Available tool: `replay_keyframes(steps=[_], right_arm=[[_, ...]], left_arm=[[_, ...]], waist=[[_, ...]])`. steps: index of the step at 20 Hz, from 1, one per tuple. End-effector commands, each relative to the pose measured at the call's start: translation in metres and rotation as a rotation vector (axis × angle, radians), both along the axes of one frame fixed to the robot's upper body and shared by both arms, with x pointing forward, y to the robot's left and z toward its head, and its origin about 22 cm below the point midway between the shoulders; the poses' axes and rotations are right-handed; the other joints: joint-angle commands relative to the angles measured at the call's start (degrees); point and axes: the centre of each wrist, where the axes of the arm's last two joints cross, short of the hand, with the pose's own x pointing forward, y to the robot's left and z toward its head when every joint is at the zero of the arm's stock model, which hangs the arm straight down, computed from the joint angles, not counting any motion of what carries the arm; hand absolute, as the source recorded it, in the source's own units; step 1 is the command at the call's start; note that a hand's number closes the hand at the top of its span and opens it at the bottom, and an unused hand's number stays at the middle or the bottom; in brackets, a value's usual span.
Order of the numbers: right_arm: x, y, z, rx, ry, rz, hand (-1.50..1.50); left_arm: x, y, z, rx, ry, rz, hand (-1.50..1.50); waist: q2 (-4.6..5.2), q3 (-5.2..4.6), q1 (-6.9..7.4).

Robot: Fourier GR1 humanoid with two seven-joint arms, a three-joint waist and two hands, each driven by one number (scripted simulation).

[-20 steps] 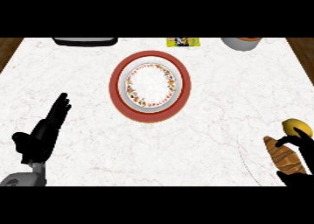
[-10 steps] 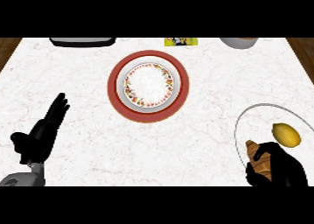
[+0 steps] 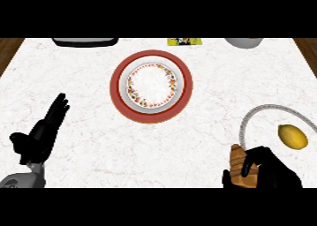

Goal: Pick the croissant from the placemat and place it in the plate

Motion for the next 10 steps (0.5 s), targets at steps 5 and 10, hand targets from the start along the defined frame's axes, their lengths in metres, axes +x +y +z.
replay_keyframes(steps=[5, 10], right_arm=[[-0.004, 0.037, 0.076, -0.09, -0.261, -0.014, 1.5], [0.011, 0.064, 0.087, -0.077, -0.321, 0.055, 1.5]], left_arm=[[-0.003, -0.009, -0.005, 0.0, -0.003, -0.015, 0.0], [0.01, -0.017, -0.004, -0.002, -0.005, -0.015, 0.0]], waist=[[0.08, 0.05, 0.63], [0.2, 0.11, 0.53]])
